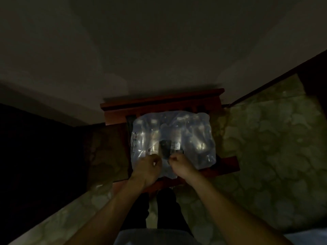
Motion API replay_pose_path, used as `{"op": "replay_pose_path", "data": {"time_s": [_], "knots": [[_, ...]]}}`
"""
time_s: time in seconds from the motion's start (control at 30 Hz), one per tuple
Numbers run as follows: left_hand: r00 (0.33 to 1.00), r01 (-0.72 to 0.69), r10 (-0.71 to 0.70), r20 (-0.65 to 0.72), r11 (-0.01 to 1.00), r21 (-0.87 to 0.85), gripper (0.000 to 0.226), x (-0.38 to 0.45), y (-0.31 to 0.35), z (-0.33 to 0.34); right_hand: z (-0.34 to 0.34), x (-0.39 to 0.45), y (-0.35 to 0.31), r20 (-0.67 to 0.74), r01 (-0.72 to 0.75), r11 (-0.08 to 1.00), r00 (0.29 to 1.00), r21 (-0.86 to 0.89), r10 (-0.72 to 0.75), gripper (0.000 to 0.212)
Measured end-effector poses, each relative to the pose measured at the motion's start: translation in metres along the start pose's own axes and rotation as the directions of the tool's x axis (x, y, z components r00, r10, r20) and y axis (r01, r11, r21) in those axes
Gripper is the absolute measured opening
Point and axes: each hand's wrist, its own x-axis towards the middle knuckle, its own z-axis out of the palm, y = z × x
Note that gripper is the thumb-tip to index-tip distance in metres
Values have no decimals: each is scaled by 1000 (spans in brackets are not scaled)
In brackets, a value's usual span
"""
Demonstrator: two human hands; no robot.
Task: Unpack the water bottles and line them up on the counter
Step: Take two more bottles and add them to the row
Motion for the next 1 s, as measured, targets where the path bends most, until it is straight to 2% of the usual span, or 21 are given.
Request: {"op": "replay_pose_path", "data": {"time_s": [0.17, 0.23, 0.33, 0.47, 0.53, 0.6, 0.77, 0.9, 0.93, 1.0], "knots": [[999, 41, -40, 1, 998, -55, 37, 20, -9, 20, 2, 43, 15, -2, 28, 988, 1000, -154, -29, 23], [999, 34, -34, -6, 999, -27, 39, 24, -14, 24, 0, 54, 26, 4, 37, 964, 999, -265, -37, 34], [1000, 19, -18, -12, 999, 46, 37, 28, -23, 30, 8, 66, 40, -19, -37, 913, 999, -405, 32, 44], [999, 14, -18, 27, 992, 128, 36, 30, -32, 36, 25, 78, 44, -3, -51, 742, 998, -668, 66, 46], [999, 4, -9, 43, 993, 120, 32, 32, -34, 39, 28, 81, 48, 6, -7, 626, 1000, -780, 19, 45], [999, -15, 8, 54, 991, 130, 31, 33, -35, 41, 31, 82, 54, -16, 5, 563, 999, -826, -32, 46], [1000, 21, -25, 16, 980, 199, 30, 37, -33, 38, 26, 76, 50, 9, 55, 653, 997, -756, -74, 54], [1000, 0, 14, -28, 894, 448, 40, 42, -27, 30, -9, 65, 31, 208, 175, 823, 976, -540, -72, 75], [999, 4, 15, -35, 874, 485, 42, 44, -24, 28, -17, 62, 27, 248, 182, 862, 966, -472, -68, 69], [999, 4, 17, -35, 848, 531, 46, 47, -19, 26, -29, 52, 18, 285, 170, 923, 956, -347, -69, 40]]}}
